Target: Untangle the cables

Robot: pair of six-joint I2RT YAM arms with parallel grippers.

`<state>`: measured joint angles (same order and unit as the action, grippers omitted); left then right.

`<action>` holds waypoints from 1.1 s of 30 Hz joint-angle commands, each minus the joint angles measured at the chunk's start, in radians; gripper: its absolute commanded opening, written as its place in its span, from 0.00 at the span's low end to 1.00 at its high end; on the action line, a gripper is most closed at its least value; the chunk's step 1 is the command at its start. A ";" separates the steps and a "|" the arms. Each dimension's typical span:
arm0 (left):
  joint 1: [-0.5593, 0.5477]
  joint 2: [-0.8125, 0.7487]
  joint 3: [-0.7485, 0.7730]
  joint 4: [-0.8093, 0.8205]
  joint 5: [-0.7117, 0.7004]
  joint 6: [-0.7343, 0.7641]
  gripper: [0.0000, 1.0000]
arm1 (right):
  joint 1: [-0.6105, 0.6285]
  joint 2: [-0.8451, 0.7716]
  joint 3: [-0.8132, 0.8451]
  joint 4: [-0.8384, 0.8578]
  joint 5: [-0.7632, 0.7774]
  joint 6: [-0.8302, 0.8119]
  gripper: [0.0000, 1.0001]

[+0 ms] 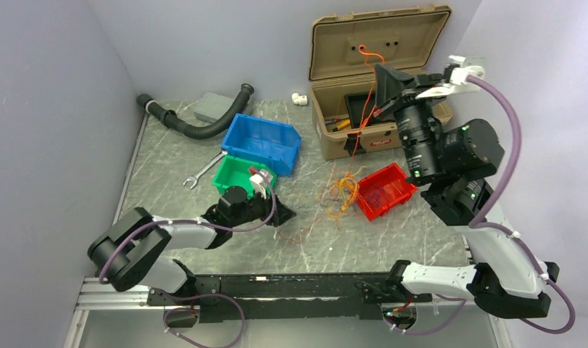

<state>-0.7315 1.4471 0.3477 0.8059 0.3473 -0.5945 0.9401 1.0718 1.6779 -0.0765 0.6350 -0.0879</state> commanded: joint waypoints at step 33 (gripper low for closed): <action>0.093 -0.023 0.153 -0.226 -0.011 0.127 0.00 | 0.001 -0.147 -0.098 -0.091 0.202 -0.016 0.00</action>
<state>-0.6838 1.6165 0.6060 0.6628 0.3344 -0.4419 0.9401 1.0031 1.6054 -0.1421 0.6441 -0.0032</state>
